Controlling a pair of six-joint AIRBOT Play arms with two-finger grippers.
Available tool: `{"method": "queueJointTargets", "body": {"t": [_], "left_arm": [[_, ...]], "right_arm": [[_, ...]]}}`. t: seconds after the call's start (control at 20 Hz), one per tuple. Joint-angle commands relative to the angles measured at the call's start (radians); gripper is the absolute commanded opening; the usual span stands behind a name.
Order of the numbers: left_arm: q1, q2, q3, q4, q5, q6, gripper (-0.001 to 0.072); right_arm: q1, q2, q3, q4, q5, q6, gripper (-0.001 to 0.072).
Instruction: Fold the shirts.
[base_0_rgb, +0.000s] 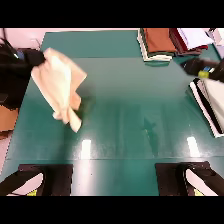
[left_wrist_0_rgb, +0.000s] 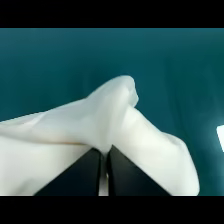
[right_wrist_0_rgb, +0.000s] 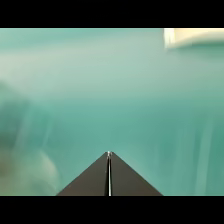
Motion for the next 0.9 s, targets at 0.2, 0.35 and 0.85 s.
{"method": "queueJointTargets", "body": {"t": [0.2, 0.35, 0.85], "left_arm": [[-0.449, -0.008, 0.173, -0.006, 0.133, 0.107, 0.0021], [-0.592, -0.172, 0.173, -0.007, 0.141, 0.108, 0.0024], [-0.235, -0.359, 0.117, -0.024, -0.131, -0.013, 0.0582]], "right_arm": [[-0.001, 0.001, 0.322, -0.01, 0.003, -0.001, 0.0022], [-0.018, 0.001, 0.354, -0.007, 0.006, -0.001, 0.0022], [-0.017, 0.001, 0.353, -0.01, 0.038, -0.001, 0.0022]]}}
